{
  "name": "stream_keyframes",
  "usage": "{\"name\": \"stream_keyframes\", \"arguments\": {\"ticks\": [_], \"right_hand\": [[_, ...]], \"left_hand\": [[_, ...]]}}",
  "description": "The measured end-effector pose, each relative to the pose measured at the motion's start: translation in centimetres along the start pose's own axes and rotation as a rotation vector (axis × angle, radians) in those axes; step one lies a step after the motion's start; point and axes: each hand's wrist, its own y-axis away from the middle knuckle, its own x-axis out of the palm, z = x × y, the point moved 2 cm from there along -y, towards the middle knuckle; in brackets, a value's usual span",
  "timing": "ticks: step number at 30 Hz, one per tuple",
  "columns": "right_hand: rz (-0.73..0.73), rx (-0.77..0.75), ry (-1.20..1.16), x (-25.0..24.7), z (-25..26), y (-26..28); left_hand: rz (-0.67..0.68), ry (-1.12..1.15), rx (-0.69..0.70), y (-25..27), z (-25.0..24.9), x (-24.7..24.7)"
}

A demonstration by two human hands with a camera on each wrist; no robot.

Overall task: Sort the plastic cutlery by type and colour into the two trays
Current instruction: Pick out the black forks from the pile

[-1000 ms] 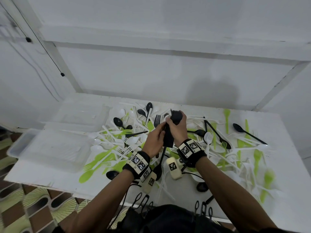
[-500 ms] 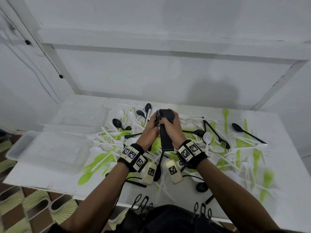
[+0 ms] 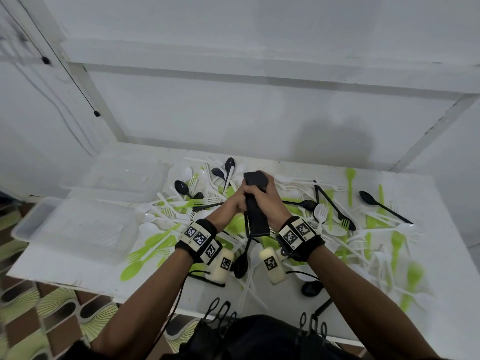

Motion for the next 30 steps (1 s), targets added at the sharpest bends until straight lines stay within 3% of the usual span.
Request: {"name": "stream_keyframes", "arguments": {"ticks": [2, 4, 12, 15, 18, 21, 25, 30], "right_hand": [[0.048, 0.022, -0.087, -0.1, 0.7, 0.3], [0.11, 0.039, -0.118, -0.2, 1.1, 0.7], [0.352, 0.124, -0.101, -1.0, 0.4, 1.9], [0.339, 0.108, -0.031, -1.3, 0.4, 2.2], [0.3, 0.007, 0.257, -1.0, 1.3, 2.5], [0.258, -0.198, 0.63, -0.5, 1.9, 2.4], [0.307, -0.325, 0.751, 1.8, 1.6, 2.1], [0.266, -0.444, 0.911, 8.2, 2.1, 0.7]], "left_hand": [[-0.025, 0.23, -0.024, 0.0, -0.2, -1.0], [-0.078, 0.301, -0.002, -0.1, -0.5, -1.6], [-0.043, 0.051, 0.054, 0.5, -0.1, -1.7], [-0.035, 0.02, 0.066, 0.5, 0.2, -1.5], [-0.114, 0.062, 0.089, 0.8, 0.2, -1.9], [-0.282, 0.086, 0.087, 1.5, 0.5, -3.8], [-0.335, 0.021, 0.1, 3.3, 1.0, -7.2], [-0.364, -0.029, 0.083, 6.1, -0.5, -14.1]]}}
